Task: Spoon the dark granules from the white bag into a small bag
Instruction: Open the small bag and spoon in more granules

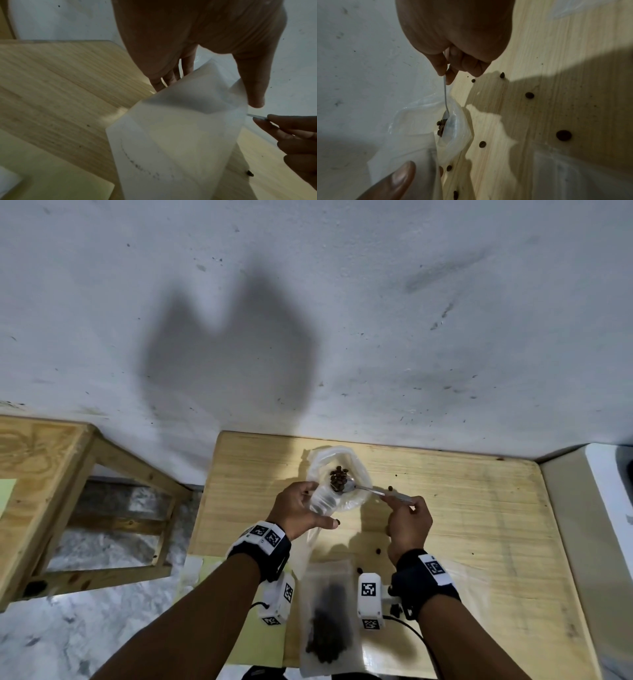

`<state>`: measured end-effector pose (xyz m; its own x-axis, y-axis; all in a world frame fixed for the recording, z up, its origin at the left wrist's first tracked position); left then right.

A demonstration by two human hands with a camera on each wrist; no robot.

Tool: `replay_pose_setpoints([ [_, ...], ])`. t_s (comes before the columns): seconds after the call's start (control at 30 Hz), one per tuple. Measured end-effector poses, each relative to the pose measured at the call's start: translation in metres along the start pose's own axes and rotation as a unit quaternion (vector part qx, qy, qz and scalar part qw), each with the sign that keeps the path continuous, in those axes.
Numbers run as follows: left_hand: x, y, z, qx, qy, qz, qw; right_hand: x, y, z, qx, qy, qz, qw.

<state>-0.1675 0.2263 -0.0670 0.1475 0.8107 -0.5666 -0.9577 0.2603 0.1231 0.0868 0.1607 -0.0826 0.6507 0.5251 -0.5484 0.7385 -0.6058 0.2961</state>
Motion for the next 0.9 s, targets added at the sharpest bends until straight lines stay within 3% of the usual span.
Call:
replay_pose_setpoints([
  [0.23,-0.003,0.003,-0.002,0.0,0.0,0.006,1.0,-0.006,0.009,-0.029,0.03,0.041,-0.029,0.998],
  [0.47,-0.004,0.003,-0.003,-0.005,-0.003,0.01,1.0,-0.022,0.013,-0.077,-0.001,0.163,-0.092,0.982],
  [0.73,0.0,-0.001,-0.004,-0.009,-0.008,0.007,1.0,-0.067,-0.017,-0.103,-0.139,0.332,-0.181,0.915],
  [0.8,0.0,0.0,-0.005,-0.014,-0.012,0.007,1.0,-0.066,-0.012,-0.108,-0.121,0.331,-0.168,0.921],
  [0.9,-0.001,0.001,-0.003,-0.01,-0.028,0.004,1.0,-0.042,0.011,-0.103,-0.028,0.256,-0.092,0.962],
])
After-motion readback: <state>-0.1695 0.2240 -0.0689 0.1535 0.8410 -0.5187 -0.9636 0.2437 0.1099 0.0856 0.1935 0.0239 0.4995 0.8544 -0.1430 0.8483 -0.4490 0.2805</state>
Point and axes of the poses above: each hand's wrist, its own x-axis towards the middle knuckle, its own y-axis out of the back of the hand, z = x × y, the point moved 9 cm from there along x, towards the middle knuckle, and after that the axes turned 11 degrees about -x, right-handed, at the moved point
